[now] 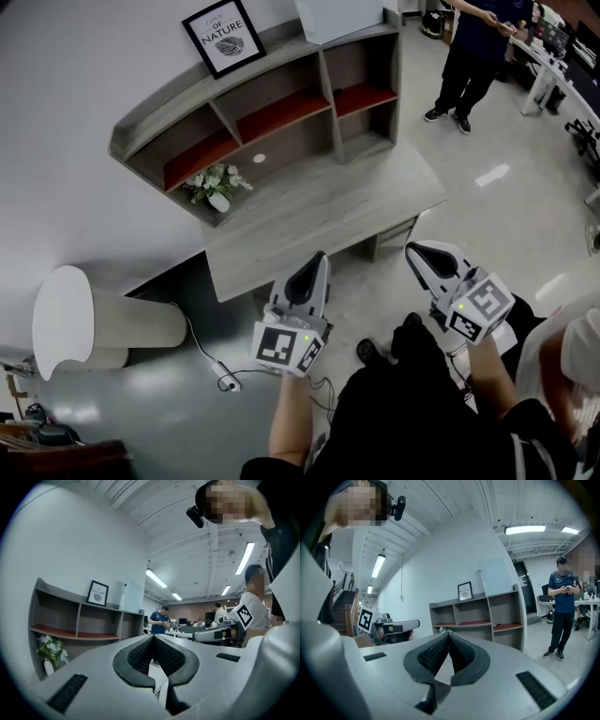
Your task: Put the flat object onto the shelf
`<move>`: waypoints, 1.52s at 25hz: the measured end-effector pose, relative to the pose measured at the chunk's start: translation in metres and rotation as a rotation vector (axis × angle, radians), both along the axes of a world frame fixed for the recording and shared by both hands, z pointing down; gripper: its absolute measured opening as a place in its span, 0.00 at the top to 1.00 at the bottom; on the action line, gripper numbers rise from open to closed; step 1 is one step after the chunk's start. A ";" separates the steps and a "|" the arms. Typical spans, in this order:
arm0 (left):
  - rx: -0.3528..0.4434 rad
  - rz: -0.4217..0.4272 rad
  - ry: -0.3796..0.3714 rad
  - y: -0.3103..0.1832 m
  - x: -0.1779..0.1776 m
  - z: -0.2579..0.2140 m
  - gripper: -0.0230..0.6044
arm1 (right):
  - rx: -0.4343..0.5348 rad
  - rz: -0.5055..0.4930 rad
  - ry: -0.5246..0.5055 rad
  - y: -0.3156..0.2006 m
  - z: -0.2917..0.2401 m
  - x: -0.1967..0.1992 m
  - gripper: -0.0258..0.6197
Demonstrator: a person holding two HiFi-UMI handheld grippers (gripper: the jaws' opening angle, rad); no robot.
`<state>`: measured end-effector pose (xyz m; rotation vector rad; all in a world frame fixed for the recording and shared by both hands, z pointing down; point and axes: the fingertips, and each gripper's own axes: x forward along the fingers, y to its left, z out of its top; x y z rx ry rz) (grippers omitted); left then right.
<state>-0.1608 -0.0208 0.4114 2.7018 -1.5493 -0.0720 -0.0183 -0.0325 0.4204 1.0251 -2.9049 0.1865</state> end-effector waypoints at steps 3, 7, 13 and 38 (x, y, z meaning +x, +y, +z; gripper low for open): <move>0.011 -0.002 0.001 0.009 0.001 -0.005 0.94 | 0.027 -0.010 -0.010 0.006 -0.011 0.000 0.94; 0.014 -0.002 0.004 0.014 0.007 -0.006 0.94 | 0.041 -0.018 -0.015 0.009 -0.017 0.002 0.94; 0.008 -0.002 0.005 0.019 0.018 -0.001 0.94 | 0.050 -0.025 -0.011 0.012 -0.020 0.012 0.94; -0.008 -0.001 -0.004 0.026 0.010 0.009 0.94 | 0.051 -0.005 0.004 0.018 -0.015 0.008 0.94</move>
